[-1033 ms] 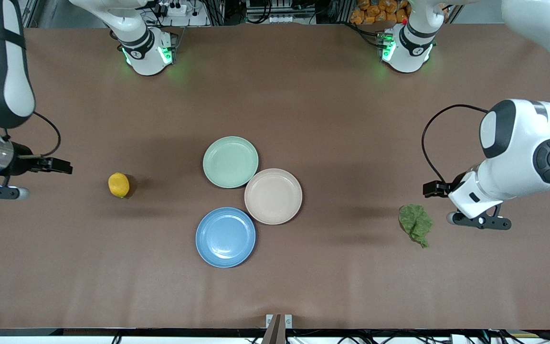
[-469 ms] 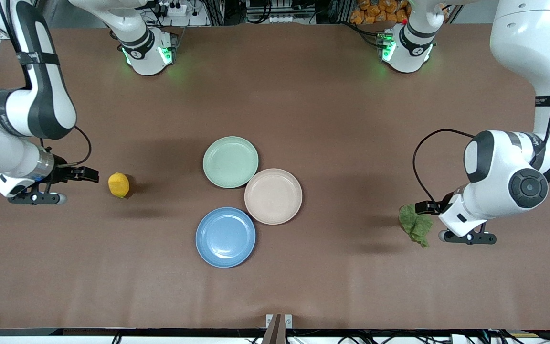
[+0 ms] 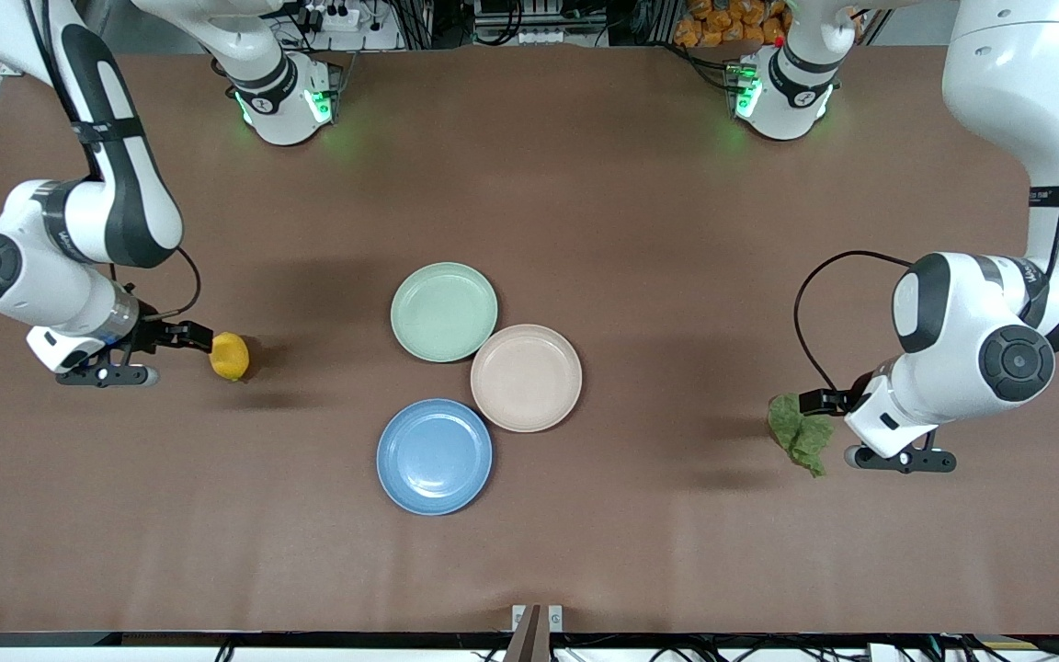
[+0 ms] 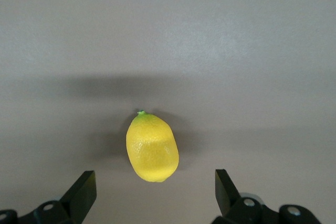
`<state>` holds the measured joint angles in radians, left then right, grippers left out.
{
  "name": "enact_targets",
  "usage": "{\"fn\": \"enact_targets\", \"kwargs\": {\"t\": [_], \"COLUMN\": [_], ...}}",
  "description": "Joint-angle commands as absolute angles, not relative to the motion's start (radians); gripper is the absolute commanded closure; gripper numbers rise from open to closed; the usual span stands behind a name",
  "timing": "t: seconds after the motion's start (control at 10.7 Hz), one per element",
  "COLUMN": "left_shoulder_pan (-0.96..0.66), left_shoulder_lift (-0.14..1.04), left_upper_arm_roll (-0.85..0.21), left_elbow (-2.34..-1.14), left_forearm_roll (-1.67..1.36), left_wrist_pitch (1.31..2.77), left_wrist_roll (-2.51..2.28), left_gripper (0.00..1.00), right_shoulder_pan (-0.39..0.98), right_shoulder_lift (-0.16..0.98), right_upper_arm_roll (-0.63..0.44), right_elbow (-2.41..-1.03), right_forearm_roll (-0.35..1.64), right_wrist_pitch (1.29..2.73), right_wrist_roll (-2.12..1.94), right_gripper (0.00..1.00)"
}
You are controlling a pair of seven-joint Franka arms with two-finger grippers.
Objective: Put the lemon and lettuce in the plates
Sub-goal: 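Close the right gripper on the lemon while the left gripper grasps lettuce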
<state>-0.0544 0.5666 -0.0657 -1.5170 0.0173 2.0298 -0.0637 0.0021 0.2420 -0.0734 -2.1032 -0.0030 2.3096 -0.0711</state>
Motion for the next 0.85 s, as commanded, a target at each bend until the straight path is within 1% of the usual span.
{"fn": "enact_targets", "kwargs": {"t": [0.0, 0.28, 0.66, 0.75], "left_shoulder_pan": [-0.06, -0.06, -0.061, -0.061], "left_shoulder_lift": [0.597, 0.607, 0.656, 0.666], "left_upper_arm_roll": [-0.058, -0.058, -0.057, -0.055], "left_elbow": [-1.503, -1.502, -1.482, -1.482], "left_forearm_roll": [0.014, 0.012, 0.014, 0.015], "left_wrist_pitch": [2.057, 2.071, 2.121, 2.137], "left_wrist_roll": [-0.083, -0.09, -0.103, -0.115], "left_gripper": [0.0, 0.0, 0.0, 0.0], "right_shoulder_pan": [0.003, 0.023, 0.032, 0.038], "right_shoulder_lift": [0.21, 0.242, 0.345, 0.348], "right_upper_arm_roll": [-0.069, -0.071, -0.069, -0.071], "right_elbow": [-2.21, -2.249, -2.259, -2.261], "right_forearm_roll": [0.011, 0.011, 0.011, 0.011], "right_wrist_pitch": [2.429, 2.529, 2.676, 2.678], "right_wrist_roll": [-0.087, -0.086, -0.086, -0.086], "right_gripper": [0.0, 0.0, 0.0, 0.0]}}
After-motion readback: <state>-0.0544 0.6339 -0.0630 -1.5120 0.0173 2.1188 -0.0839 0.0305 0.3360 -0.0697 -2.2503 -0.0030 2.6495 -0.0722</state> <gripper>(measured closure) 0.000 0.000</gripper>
